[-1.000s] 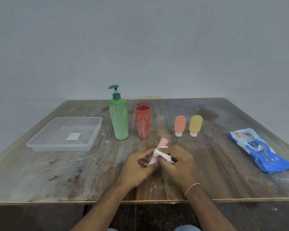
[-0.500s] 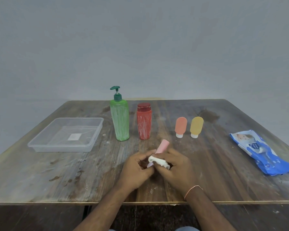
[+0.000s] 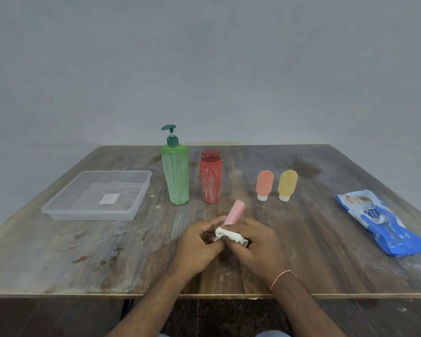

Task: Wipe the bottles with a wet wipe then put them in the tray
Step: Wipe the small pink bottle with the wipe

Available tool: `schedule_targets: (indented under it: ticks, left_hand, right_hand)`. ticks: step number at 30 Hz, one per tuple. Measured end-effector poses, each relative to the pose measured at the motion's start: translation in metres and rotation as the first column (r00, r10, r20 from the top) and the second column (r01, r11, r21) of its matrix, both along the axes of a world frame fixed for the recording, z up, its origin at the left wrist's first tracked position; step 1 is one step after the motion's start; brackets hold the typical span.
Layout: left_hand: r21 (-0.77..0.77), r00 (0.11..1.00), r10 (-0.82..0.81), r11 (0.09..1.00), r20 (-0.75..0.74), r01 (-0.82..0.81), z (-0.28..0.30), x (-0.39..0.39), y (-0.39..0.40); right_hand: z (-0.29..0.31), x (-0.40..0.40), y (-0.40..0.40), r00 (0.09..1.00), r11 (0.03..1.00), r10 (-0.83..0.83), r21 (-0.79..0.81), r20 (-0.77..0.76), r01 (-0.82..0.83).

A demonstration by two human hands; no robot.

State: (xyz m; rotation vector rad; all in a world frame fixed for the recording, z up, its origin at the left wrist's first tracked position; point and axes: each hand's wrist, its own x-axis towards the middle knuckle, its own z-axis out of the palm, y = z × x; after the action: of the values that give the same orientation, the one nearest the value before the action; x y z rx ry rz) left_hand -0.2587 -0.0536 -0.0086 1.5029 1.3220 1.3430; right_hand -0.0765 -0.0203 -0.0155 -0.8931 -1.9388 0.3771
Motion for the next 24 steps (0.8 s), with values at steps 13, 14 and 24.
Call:
schedule_targets:
  ticks: [13, 14, 24]
  left_hand:
    - [-0.061, 0.995, -0.036, 0.997, 0.096, 0.042, -0.001, -0.005, 0.003]
    - [-0.063, 0.993, -0.041, 0.997, 0.107, 0.048, 0.000, -0.005, 0.002]
    - [-0.121, 0.990, -0.137, 0.983, -0.008, 0.135, -0.002, -0.005, 0.002]
  right_hand:
    - [-0.004, 0.001, 0.003, 0.997, 0.997, -0.069, 0.044, -0.034, 0.071]
    - [-0.003, 0.001, 0.002, 0.998, 0.997, -0.062, 0.048, -0.030, 0.064]
    - [0.000, 0.007, 0.010, 0.918, 0.956, -0.292, -0.091, -0.269, 0.277]
